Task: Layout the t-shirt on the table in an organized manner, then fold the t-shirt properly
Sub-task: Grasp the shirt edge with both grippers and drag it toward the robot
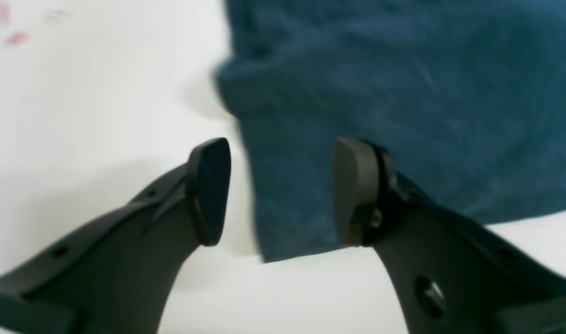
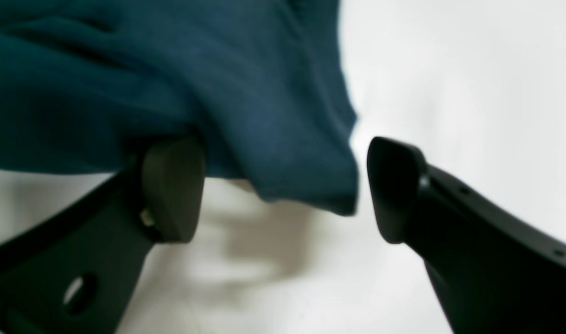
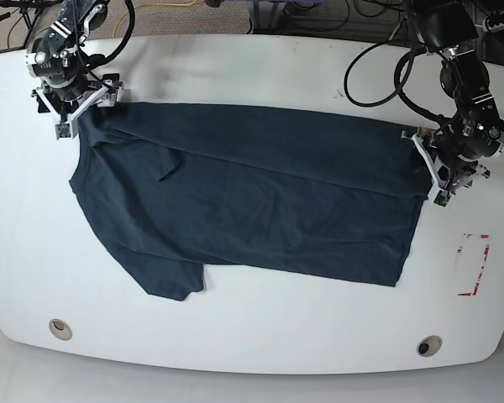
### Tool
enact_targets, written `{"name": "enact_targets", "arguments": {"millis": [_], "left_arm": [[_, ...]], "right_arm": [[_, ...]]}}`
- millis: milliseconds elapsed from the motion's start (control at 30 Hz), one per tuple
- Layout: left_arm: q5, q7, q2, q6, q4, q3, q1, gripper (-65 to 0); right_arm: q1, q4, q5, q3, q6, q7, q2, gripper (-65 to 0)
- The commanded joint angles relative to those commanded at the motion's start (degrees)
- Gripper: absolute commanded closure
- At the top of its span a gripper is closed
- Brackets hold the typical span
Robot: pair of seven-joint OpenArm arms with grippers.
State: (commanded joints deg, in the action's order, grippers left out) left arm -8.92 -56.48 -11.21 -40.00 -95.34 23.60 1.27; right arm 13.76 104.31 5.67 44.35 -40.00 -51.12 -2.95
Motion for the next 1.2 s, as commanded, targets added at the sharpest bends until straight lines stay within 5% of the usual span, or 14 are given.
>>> {"name": "enact_targets", "arguments": {"millis": [433,667,867,967,1200], "left_arm": [[0.09,3.69,-0.18,0.00,9.67,-0.09,-0.18,-32.5],[0.26,3.69,-0.18,0.00,9.67,-0.09,0.18,-30.6],[0.35,3.69,-0.26,0.00,9.49,0.00,1.76,-12.4],[0.26,3.60,-0.88,0.00,9.14,0.00,2.99,-6.4],[0.18,3.60,-1.41,0.00,3.87,0.18,8.18,-5.0]], "right_arm": [[-1.58,-5.19,0.44,0.00,0.00,0.09,-3.78,-50.3],[-1.67,-5.98,0.44,0.00,0.00,0.09,-4.13,-26.8],[-1.67,-6.51,0.26,-0.18,0.00,0.09,-4.04,-7.5],[-1.41,-6.24,0.09,-0.26,0.00,0.09,-3.78,-6.2],[0.26,-4.57,0.00,-0.09,0.00,0.00,-3.69,-5.7]]}}
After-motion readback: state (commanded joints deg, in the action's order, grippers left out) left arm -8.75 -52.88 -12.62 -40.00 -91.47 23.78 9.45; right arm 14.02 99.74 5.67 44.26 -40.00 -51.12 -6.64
